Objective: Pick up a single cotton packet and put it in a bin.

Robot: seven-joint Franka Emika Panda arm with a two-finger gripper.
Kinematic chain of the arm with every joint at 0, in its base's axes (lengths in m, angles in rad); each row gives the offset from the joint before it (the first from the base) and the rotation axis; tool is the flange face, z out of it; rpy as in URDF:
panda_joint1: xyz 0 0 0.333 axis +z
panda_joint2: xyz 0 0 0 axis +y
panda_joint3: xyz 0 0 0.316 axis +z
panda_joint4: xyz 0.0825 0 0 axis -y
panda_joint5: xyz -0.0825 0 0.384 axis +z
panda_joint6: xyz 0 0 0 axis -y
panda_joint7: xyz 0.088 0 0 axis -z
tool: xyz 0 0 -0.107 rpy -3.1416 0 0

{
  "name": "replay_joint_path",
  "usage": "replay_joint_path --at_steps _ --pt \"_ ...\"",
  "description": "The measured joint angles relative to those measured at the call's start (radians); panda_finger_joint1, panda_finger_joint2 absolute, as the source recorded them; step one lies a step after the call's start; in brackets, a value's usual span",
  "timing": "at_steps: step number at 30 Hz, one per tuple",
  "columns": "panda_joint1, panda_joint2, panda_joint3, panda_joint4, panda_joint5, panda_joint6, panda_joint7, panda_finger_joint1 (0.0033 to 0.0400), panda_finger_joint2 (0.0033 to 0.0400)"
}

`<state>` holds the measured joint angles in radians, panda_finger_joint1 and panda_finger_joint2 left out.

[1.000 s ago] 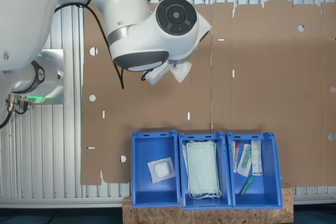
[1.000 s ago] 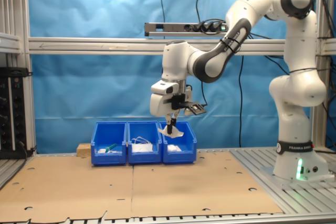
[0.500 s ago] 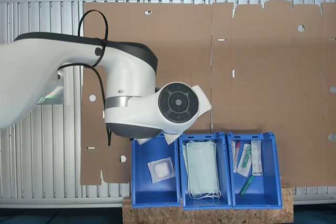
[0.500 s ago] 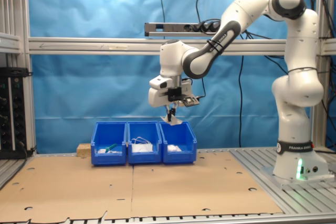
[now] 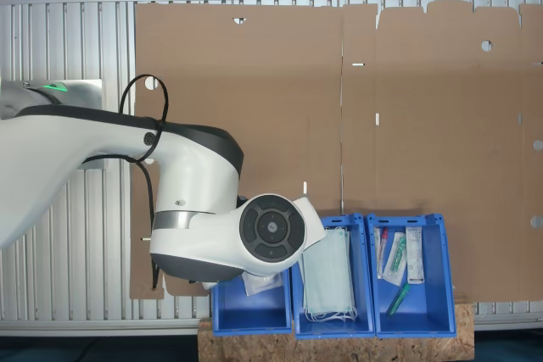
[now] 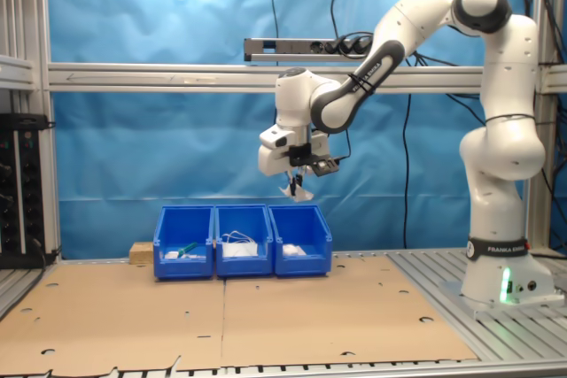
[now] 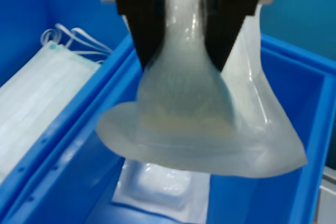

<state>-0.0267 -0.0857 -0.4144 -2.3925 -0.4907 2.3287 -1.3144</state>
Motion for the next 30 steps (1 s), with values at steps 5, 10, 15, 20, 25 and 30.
replay_joint_path --at_steps 5,10,15,20,25,30 --pt "-0.002 0.001 -0.029 0.000 -0.021 0.005 0.000 0.0050 0.0050" --pt "-0.003 0.003 -0.046 0.000 -0.033 0.007 0.000 0.0050 0.0050" --pt "-0.003 0.004 -0.054 0.000 -0.042 0.009 0.000 0.0050 0.0050" --pt "-0.003 0.005 -0.057 0.000 -0.047 0.010 0.000 0.0050 0.0050" --pt "-0.003 0.006 -0.059 0.000 -0.051 0.014 0.000 0.0050 0.0050" --pt "-0.003 0.006 -0.059 0.000 -0.053 0.022 0.000 0.0050 0.0050"
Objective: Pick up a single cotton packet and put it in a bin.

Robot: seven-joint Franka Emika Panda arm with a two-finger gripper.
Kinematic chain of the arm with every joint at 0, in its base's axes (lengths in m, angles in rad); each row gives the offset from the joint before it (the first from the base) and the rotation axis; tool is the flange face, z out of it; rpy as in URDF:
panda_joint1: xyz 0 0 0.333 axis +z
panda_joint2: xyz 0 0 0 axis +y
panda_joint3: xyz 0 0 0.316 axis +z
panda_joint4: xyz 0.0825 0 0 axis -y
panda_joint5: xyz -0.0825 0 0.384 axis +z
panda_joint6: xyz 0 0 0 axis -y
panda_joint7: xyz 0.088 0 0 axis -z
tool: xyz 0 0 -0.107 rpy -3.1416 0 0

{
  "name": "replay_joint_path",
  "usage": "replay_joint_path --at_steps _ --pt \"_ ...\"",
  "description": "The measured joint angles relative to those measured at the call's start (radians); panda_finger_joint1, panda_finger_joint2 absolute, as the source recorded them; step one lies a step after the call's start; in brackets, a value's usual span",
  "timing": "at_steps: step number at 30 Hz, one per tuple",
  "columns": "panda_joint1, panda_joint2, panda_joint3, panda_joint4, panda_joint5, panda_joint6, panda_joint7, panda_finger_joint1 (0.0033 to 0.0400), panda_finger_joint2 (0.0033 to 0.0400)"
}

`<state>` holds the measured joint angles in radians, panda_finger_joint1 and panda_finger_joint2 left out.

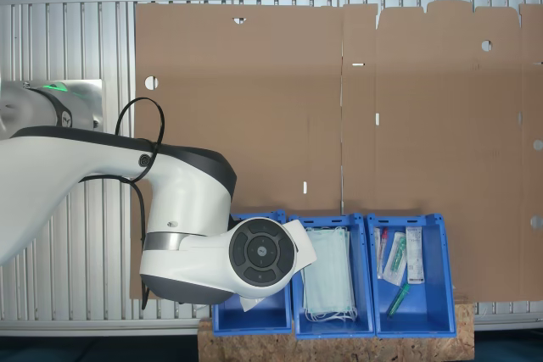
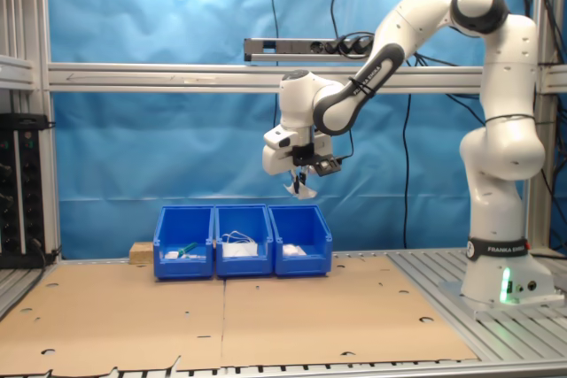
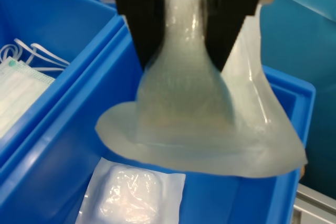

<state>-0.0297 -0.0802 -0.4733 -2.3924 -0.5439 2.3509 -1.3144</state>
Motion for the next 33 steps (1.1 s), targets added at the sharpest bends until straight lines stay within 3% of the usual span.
replay_joint_path --at_steps 33 --pt "0.000 0.000 0.000 0.000 -0.001 0.046 0.000 0.0051 0.0051"
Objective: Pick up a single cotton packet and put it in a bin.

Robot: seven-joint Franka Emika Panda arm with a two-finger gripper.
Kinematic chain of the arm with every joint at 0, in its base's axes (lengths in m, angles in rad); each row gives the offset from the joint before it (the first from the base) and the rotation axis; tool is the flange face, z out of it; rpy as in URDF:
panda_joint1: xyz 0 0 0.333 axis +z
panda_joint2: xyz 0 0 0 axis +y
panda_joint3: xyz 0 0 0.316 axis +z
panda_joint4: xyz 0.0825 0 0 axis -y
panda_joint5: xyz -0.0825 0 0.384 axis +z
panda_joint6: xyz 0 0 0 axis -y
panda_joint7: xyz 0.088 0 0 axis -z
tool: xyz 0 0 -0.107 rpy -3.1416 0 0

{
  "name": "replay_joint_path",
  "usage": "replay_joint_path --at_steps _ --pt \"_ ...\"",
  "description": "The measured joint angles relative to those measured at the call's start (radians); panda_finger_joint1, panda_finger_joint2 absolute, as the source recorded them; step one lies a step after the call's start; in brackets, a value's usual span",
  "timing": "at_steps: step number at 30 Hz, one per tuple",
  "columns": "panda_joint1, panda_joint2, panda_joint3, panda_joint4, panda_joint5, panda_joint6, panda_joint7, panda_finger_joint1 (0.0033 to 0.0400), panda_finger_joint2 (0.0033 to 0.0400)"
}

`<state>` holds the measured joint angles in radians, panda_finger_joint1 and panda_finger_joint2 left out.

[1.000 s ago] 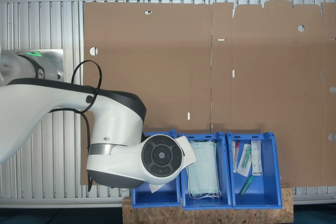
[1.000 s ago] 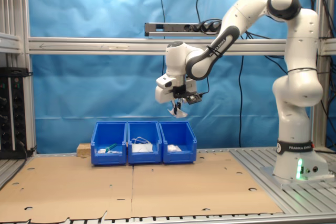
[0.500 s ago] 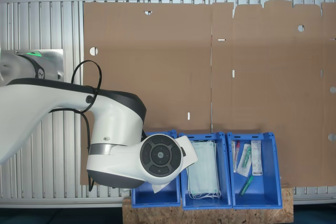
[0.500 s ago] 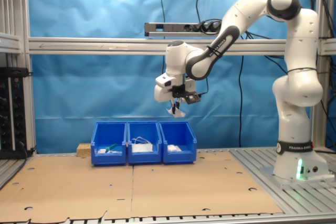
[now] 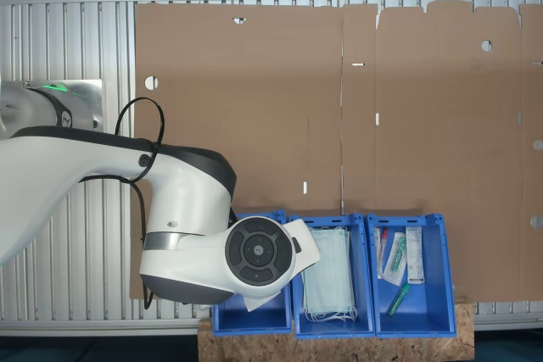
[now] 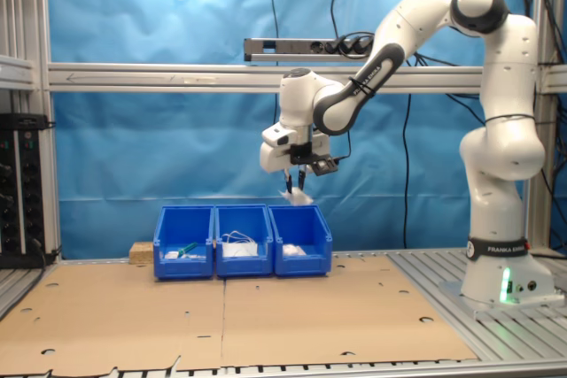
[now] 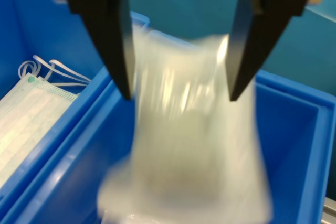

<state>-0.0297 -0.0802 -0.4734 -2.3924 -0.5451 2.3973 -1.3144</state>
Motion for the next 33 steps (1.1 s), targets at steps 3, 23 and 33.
replay_joint_path --at_steps 3,23,33 --pt "0.000 0.000 0.000 0.000 0.000 0.002 0.000 0.0051 0.0051" --pt "0.000 0.000 0.000 0.000 0.000 0.009 0.000 0.0393 0.0393" --pt "0.000 0.000 0.000 0.000 0.000 0.010 0.000 0.0399 0.0399"
